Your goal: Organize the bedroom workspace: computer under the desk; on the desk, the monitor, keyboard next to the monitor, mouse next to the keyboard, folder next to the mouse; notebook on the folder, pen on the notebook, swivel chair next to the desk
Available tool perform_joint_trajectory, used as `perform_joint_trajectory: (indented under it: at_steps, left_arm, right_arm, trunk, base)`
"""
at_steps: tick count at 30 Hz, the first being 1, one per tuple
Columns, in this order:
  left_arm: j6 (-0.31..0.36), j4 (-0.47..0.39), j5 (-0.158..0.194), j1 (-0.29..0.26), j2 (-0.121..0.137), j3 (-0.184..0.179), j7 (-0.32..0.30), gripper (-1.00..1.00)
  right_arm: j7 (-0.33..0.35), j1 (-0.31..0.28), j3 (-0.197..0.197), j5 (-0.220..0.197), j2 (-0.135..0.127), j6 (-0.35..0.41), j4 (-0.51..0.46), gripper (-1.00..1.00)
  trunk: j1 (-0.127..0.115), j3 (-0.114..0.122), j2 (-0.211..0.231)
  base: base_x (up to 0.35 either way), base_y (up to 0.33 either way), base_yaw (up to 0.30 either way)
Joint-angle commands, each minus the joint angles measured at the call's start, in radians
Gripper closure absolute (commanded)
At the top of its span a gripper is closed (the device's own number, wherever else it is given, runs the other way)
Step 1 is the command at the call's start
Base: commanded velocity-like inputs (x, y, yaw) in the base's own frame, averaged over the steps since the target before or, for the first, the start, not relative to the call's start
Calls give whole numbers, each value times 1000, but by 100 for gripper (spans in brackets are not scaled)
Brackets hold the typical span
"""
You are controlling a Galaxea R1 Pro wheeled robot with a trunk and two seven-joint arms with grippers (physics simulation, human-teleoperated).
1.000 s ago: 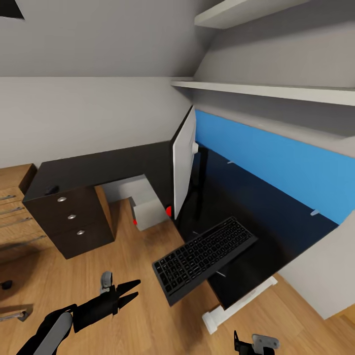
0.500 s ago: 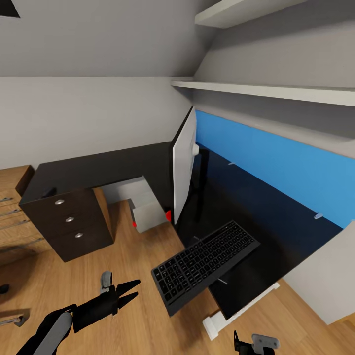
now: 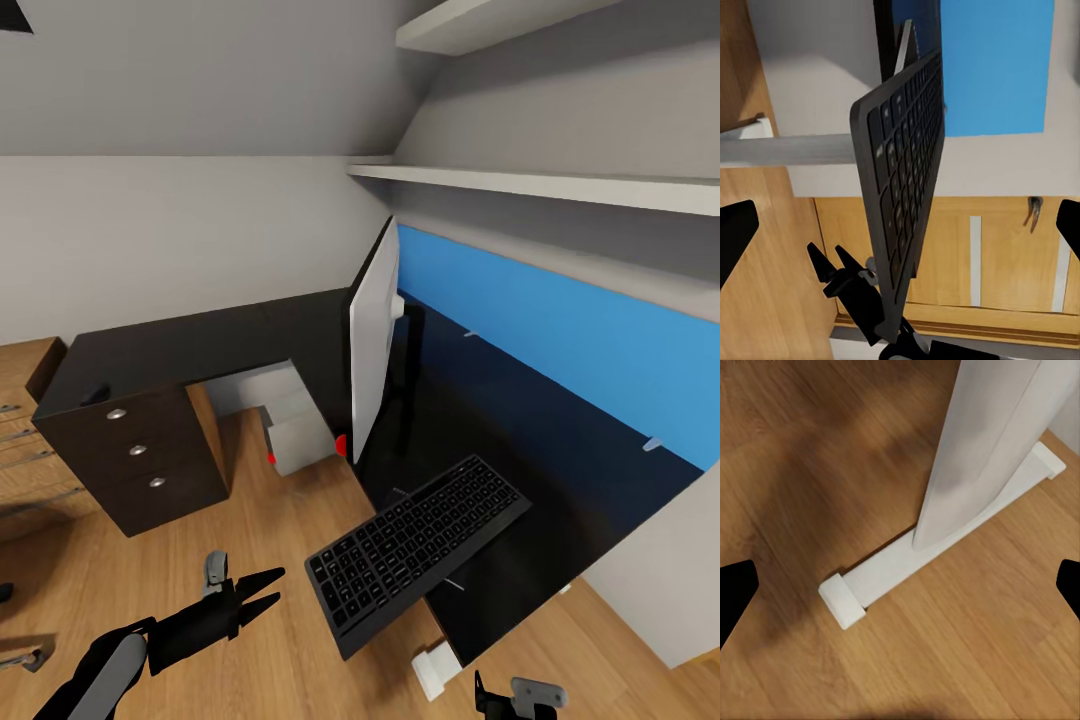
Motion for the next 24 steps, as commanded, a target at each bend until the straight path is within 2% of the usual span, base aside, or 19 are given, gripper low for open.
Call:
perform_joint_trajectory:
  at_steps: [1, 24]
  left_arm:
    - [5, 0, 6, -1, 1, -2, 0, -100]
    - [5, 3, 10, -1, -4, -2, 0, -100]
  right_arm:
    - [-7, -1, -5, 10, 0, -3, 2, -100]
    - [-8, 0, -5, 10, -4, 0, 0, -100]
  trunk:
    - [0, -1, 0]
    - [0, -1, 0]
  base:
    - [9, 0, 0]
    - [1, 0, 0]
